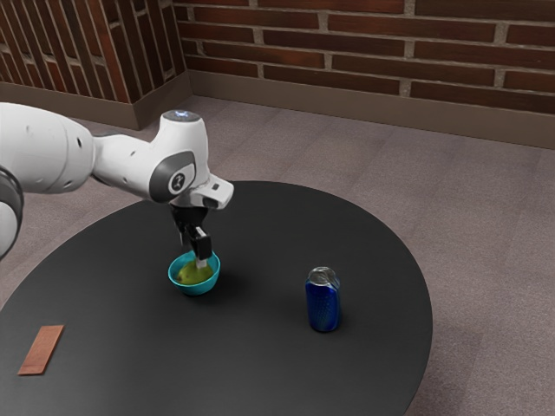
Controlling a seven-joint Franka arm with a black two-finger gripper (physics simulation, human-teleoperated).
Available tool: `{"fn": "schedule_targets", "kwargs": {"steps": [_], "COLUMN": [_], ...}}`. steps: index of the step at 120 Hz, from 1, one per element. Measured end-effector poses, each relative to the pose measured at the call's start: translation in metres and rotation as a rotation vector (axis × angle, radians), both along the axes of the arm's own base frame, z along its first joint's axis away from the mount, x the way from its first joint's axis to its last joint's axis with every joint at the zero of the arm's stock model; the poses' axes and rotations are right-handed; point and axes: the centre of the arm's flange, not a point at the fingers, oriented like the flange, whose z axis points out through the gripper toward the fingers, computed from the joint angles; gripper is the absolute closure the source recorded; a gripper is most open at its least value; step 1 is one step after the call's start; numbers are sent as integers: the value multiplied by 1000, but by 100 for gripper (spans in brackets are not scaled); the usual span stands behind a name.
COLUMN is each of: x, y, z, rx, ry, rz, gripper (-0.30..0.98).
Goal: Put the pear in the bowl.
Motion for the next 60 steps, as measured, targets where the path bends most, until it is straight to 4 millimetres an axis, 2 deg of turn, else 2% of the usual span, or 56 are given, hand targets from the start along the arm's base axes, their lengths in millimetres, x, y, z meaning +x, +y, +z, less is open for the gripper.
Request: {"fn": "schedule_targets", "kwargs": {"steps": [7, 11, 26, 33, 39, 47, 60], "x": [1, 0, -20, -30, -47, -66, -80], "y": [-4, -12, -26, -26, -26, -25, -27], "z": [12, 34, 170, 228, 270, 293, 294], "rx": [-5, -13, -64, -80, -92, -99, -97], "ry": [-16, -42, -182, -217, -226, -196, -127], "rz": [-8, -20, -18, 3, 29, 68, 122], "gripper": [7, 6, 3, 2, 2, 1, 1]}}
